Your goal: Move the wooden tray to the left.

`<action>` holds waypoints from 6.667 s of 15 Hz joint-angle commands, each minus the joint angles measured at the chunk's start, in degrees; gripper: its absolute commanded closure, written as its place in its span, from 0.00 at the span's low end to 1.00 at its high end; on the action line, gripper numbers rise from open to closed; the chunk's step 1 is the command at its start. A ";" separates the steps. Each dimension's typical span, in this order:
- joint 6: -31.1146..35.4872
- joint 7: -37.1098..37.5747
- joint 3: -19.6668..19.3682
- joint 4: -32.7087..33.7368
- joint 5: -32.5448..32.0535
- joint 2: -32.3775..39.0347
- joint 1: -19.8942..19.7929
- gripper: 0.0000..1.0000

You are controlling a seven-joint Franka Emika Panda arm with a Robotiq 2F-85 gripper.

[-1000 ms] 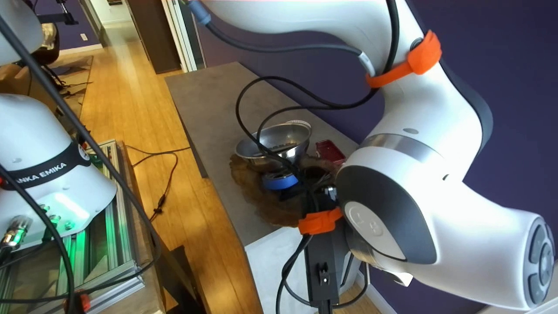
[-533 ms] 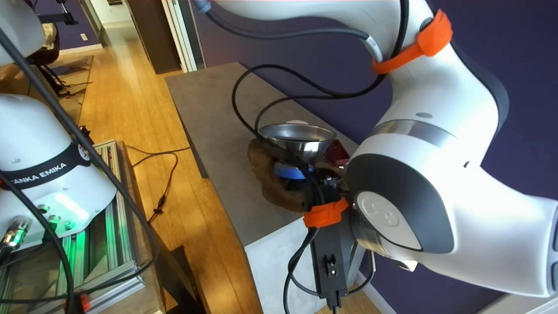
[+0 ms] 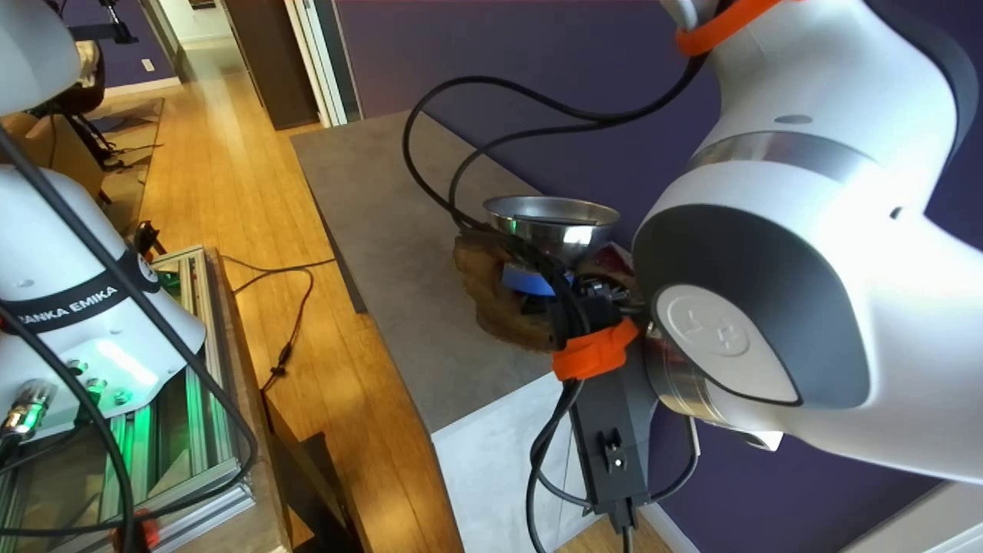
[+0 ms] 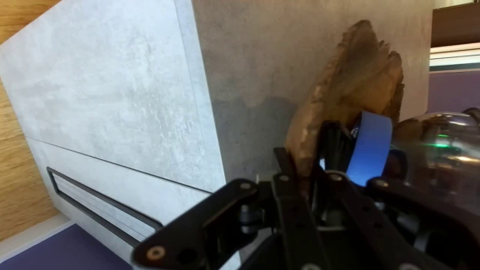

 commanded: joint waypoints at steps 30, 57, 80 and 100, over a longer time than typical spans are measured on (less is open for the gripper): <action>18.28 2.48 7.60 -40.52 17.94 -29.75 32.43 0.97; 37.82 18.67 22.72 -27.73 33.89 -15.44 46.33 0.97; 53.40 17.62 19.53 -19.40 35.72 -6.59 57.18 0.49; 65.79 37.07 24.90 -30.18 32.95 -22.42 60.87 0.00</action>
